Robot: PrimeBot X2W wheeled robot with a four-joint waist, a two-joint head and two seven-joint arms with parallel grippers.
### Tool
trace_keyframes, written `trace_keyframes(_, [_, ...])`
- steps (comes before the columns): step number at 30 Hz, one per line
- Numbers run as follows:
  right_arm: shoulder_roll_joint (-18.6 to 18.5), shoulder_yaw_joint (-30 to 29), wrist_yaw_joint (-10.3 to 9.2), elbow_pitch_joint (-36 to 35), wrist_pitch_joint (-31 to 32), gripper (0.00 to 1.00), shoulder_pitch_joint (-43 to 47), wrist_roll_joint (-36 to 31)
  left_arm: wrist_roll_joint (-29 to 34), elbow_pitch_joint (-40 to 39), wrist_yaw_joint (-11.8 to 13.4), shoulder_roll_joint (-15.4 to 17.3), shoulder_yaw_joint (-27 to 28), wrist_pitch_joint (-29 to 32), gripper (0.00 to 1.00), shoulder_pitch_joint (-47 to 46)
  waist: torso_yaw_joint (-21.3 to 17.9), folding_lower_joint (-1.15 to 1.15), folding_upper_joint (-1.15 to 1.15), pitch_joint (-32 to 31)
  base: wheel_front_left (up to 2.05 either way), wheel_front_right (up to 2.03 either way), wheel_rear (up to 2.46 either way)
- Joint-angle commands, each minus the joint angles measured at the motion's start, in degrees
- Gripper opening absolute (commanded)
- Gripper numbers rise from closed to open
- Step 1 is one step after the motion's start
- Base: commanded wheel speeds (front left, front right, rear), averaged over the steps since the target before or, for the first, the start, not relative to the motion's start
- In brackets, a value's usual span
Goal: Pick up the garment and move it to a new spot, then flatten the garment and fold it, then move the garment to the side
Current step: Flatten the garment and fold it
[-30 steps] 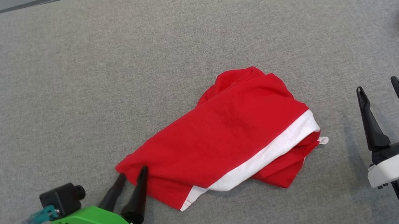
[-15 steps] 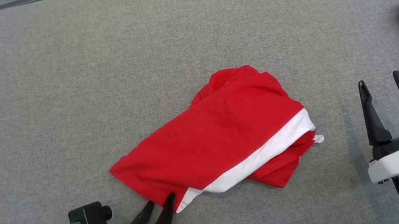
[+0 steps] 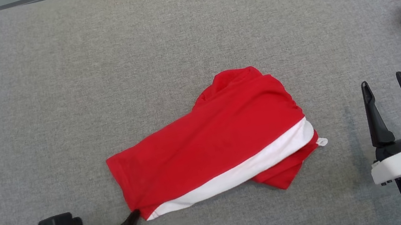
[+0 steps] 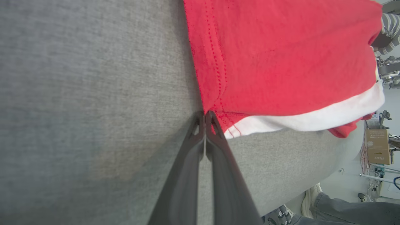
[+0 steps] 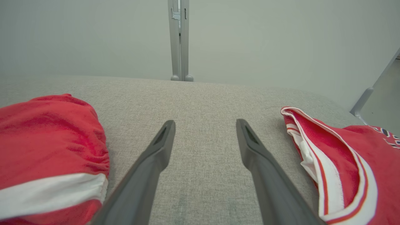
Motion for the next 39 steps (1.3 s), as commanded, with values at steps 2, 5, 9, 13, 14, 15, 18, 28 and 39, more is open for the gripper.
trace_keyframes(2, [-0.17,0.05,-0.08,0.08,-0.14,1.00,0.66,0.20,-1.49,-1.51,-0.61,3.15,1.20,0.65,0.00,1.57,0.72,0.00,0.36,-0.25,0.00,0.00,0.00])
trace_keyframes(5, [-0.16,0.31,-0.08,0.25,-0.14,1.00,0.18,0.09,-1.86,-3.00,-0.79,6.40,1.92,1.80,0.00,2.23,1.41,0.00,0.36,-0.31,0.00,0.00,0.00])
trace_keyframes(9, [-0.17,0.60,-0.08,0.45,-0.14,1.00,-0.22,-0.21,-4.16,-3.76,-0.86,6.89,2.66,2.62,0.00,2.94,2.13,0.00,0.36,-0.38,0.00,0.00,0.00])
trace_keyframes(13, [-0.17,0.60,-0.08,0.46,-0.14,1.00,-0.34,-0.43,-3.73,-2.07,0.58,6.33,3.51,0.66,0.00,3.09,2.51,0.00,0.36,-0.32,0.00,0.00,0.00])
trace_keyframes(14, [-0.17,0.55,-0.08,0.45,-0.14,1.00,-0.30,-0.50,-3.85,-1.95,0.54,5.95,3.53,0.46,0.00,3.20,2.59,0.00,0.36,-0.30,0.00,0.00,0.00])
trace_keyframes(15, [-0.17,0.49,-0.08,0.48,-0.14,1.00,-0.23,-0.55,-3.68,-1.79,0.62,5.76,3.52,0.10,0.00,3.24,2.66,0.00,0.36,-0.28,0.00,0.00,0.00])
trace_keyframes(18, [-0.17,0.31,-0.08,0.66,-0.14,1.00,0.11,-0.65,-3.00,-1.23,1.18,4.83,3.51,-1.08,0.09,3.42,2.81,0.00,0.36,-0.41,0.00,0.00,0.00])
trace_keyframes(28, [-1.09,-1.38,-0.08,-0.74,-0.14,1.00,1.80,-1.19,2.96,-0.89,1.82,4.25,2.08,-5.74,1.00,3.73,2.90,0.00,0.36,-3.19,0.00,0.00,0.00])
trace_keyframes(39, [-2.28,-4.54,-0.08,-3.04,-0.14,1.00,8.91,0.17,18.55,1.90,4.73,-1.26,10.17,-14.10,1.00,9.16,4.05,0.00,0.36,-11.14,0.00,0.00,0.00])
